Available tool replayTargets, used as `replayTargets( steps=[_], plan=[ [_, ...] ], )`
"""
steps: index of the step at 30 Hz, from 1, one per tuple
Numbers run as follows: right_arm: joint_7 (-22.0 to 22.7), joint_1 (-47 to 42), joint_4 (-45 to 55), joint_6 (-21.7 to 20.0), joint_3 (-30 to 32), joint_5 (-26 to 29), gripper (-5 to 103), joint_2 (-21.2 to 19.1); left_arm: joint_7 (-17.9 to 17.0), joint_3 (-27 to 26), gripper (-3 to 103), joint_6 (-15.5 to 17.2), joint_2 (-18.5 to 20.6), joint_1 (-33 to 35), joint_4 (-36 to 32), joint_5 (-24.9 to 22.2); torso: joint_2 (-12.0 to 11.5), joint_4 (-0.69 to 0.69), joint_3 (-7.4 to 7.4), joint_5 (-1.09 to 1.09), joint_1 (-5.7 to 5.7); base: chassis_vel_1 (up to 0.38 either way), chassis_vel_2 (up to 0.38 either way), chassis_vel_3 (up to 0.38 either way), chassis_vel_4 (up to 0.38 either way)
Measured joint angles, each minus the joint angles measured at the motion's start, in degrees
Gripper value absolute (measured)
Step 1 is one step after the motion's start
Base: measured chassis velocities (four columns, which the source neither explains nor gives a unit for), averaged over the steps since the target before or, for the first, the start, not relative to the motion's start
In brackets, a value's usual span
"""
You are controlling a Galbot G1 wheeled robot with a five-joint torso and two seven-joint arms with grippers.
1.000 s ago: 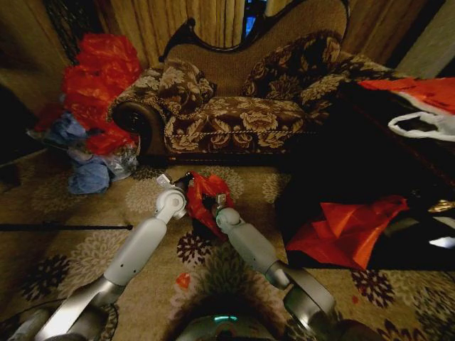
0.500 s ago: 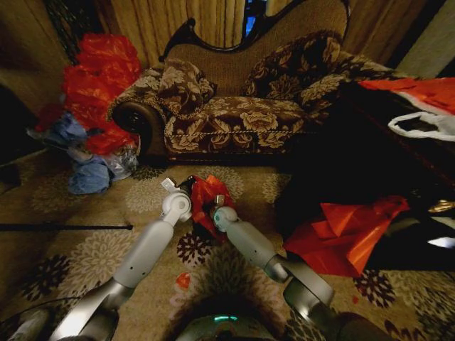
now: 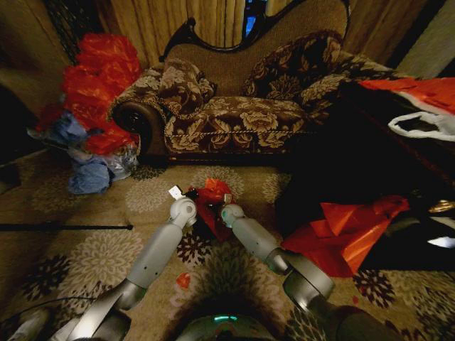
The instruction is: Place a garbage bag over the trash bin.
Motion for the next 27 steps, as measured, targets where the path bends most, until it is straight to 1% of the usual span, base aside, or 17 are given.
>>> replayTargets(
  steps=[2,5,9,12,13,15,16,17,18,19,20,21,22,24,25,26,27],
  plan=[
    [-0.3,-0.1,-0.2,-0.1,0.0,-0.1,0,0.0,0.1,0.3,0,-0.1,-0.5,0.0,1.1,1.2,0.0,-0.01,-0.01,0.00,-0.01,0.000,0.000,0.000,0.000],
    [-0.5,-0.2,-0.2,-0.1,-0.2,-0.2,0,0.0,0.3,0.6,0,-0.2,-0.6,0.0,0.8,2.1,0.0,-0.01,-0.01,0.00,-0.01,0.000,0.000,0.000,0.000],
    [-0.5,-1.0,1.4,-0.2,-0.5,-1.4,0,0.0,1.1,1.3,0,-0.3,-0.5,0.2,-1.6,4.9,0.0,-0.01,0.01,0.00,0.00,0.000,0.000,0.000,0.000],
    [0.9,-2.4,5.5,-1.6,-1.7,-2.1,-1,-0.1,1.3,1.6,0,-0.4,0.0,0.3,-3.8,5.7,0.0,0.00,0.05,0.00,0.03,0.000,0.000,0.000,0.000],
    [2.0,-3.3,9.4,-1.9,-3.1,-2.4,10,-0.1,1.3,1.7,0,-0.5,0.5,0.4,-5.1,6.0,0.0,0.01,0.04,-0.01,0.03,0.000,0.000,0.000,0.000],
    [2.9,-3.9,11.6,-1.9,-4.0,-2.3,10,-0.1,1.4,1.6,0,-0.7,0.9,0.5,-5.7,6.2,0.0,0.01,0.03,0.00,0.02,0.000,0.000,0.000,0.000],
    [3.6,-4.3,12.8,-1.9,-4.5,-2.2,15,0.0,1.7,1.6,0,-0.9,1.2,0.6,-6.2,6.5,0.0,0.03,0.03,0.01,0.01,0.000,0.000,0.000,0.000],
    [5.4,-5.2,15.3,-1.9,-5.0,-1.8,20,-0.1,2.4,1.4,0,-1.5,2.0,0.9,-7.1,7.1,0.0,0.03,0.03,-0.03,0.02,0.000,0.000,0.000,0.000],
    [5.4,-5.2,15.3,-1.9,-5.0,-1.8,20,-0.1,2.4,1.4,0,-1.5,2.0,0.9,-7.1,7.1,0.0,0.03,0.03,-0.03,0.02,0.000,0.000,0.000,0.000],
    [6.5,-5.6,16.7,-1.8,-4.9,-1.8,26,-0.1,2.9,1.2,0,-1.8,2.7,1.1,-7.9,7.5,0.0,0.01,0.03,-0.02,0.02,0.000,0.000,0.000,0.000],
    [6.9,-5.8,17.4,-1.3,-4.7,-2.1,31,-0.1,3.1,1.1,0,-2.0,3.3,1.3,-8.5,8.0,0.0,0.02,0.03,0.01,0.02,0.000,0.000,0.000,0.000],
    [7.3,-5.7,17.8,-0.6,-4.2,-2.9,37,-0.1,3.2,1.0,0,-2.2,3.8,1.7,-9.3,8.2,0.0,0.00,0.02,-0.02,0.01,0.000,0.000,0.000,0.000],
    [7.3,-5.7,17.8,-0.6,-4.2,-2.9,37,-0.1,3.2,1.0,0,-2.2,3.8,1.7,-9.3,8.2,0.0,0.00,0.02,-0.02,0.01,0.000,0.000,0.000,0.000],
    [7.6,-4.8,18.2,0.0,-3.6,-4.2,47,-0.1,3.1,0.8,0,-2.3,4.4,2.1,-10.4,8.2,0.0,0.00,0.02,-0.01,0.01,0.000,0.000,0.000,0.000],
    [7.6,-4.8,18.2,0.0,-3.6,-4.2,47,-0.1,3.1,0.8,0,-2.3,4.4,2.1,-10.4,8.2,0.0,0.00,0.02,-0.01,0.01,0.000,0.000,0.000,0.000],
    [7.7,-4.5,18.4,0.1,-3.6,-4.7,53,-0.1,3.1,0.8,0,-2.3,4.5,2.2,-10.5,8.2,0.0,0.00,0.02,-0.02,0.01,0.000,0.000,0.000,0.000],
    [7.8,-4.2,18.8,0.3,-3.7,-5.1,53,-0.3,3.0,0.8,0,-2.3,4.5,2.3,-10.7,8.2,0.0,0.00,0.02,-0.01,0.01,0.000,0.000,0.000,0.000]
  ],
)
